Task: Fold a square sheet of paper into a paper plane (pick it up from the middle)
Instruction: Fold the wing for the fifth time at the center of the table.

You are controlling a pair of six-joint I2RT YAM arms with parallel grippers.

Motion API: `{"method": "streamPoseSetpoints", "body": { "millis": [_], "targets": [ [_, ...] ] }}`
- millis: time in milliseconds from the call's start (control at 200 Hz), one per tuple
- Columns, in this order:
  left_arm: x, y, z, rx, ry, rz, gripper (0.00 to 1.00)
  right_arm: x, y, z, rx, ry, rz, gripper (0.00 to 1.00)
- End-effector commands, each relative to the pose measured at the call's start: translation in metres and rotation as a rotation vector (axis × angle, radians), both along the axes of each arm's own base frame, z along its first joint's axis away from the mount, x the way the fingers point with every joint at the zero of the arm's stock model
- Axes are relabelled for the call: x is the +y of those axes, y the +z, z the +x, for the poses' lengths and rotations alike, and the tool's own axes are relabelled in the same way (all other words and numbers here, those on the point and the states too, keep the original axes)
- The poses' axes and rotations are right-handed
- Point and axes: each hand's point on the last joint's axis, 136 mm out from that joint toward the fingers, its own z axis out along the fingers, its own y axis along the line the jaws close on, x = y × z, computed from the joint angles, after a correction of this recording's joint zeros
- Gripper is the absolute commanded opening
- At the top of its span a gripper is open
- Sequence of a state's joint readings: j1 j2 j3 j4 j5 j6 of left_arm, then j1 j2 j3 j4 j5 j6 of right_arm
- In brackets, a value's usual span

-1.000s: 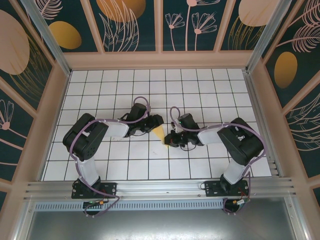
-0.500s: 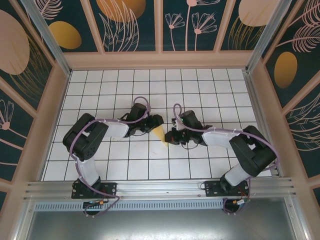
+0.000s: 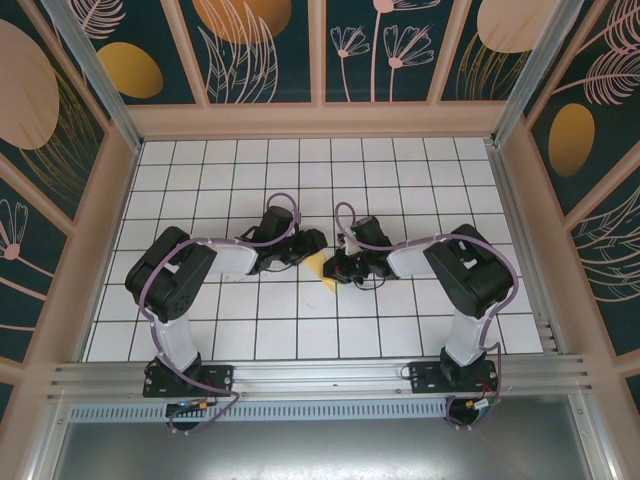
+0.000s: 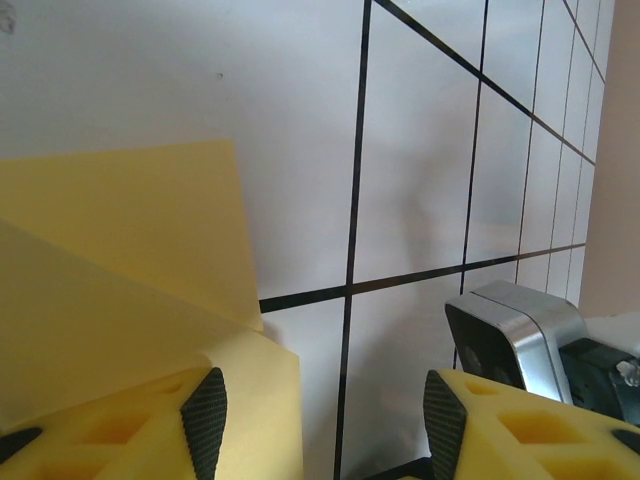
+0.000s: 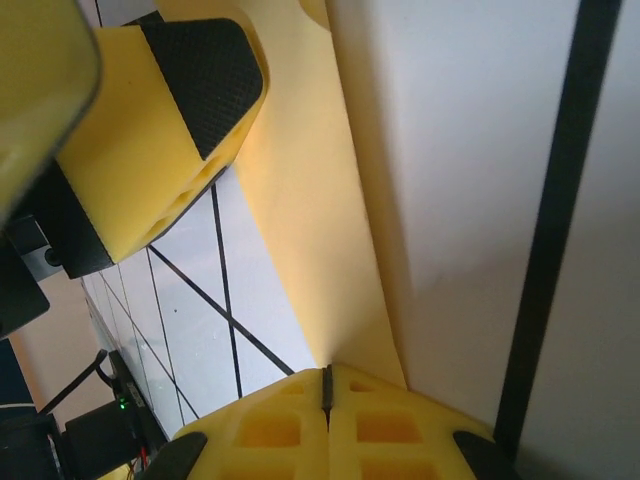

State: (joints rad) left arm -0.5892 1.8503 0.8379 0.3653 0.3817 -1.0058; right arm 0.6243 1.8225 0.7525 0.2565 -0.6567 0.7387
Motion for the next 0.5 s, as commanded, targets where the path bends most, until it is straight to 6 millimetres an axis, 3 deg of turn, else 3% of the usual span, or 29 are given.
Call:
{"method": "streamPoseSetpoints", "body": {
  "millis": [0, 260, 495],
  "targets": [
    [0.032, -0.034, -0.012, 0.079, 0.050, 0.135, 0.60, -0.012, -0.025, -0.016, 0.065, 0.004, -0.054, 0.00],
    [0.004, 0.029, 0.002, -0.047, -0.005, -0.040, 0.65, -0.013, -0.027, -0.022, 0.076, 0.001, -0.038, 0.00],
    [-0.011, 0.038, 0.001, -0.068, -0.050, -0.098, 0.67, -0.012, -0.027, -0.022, 0.075, 0.002, -0.038, 0.00]
  ]
}}
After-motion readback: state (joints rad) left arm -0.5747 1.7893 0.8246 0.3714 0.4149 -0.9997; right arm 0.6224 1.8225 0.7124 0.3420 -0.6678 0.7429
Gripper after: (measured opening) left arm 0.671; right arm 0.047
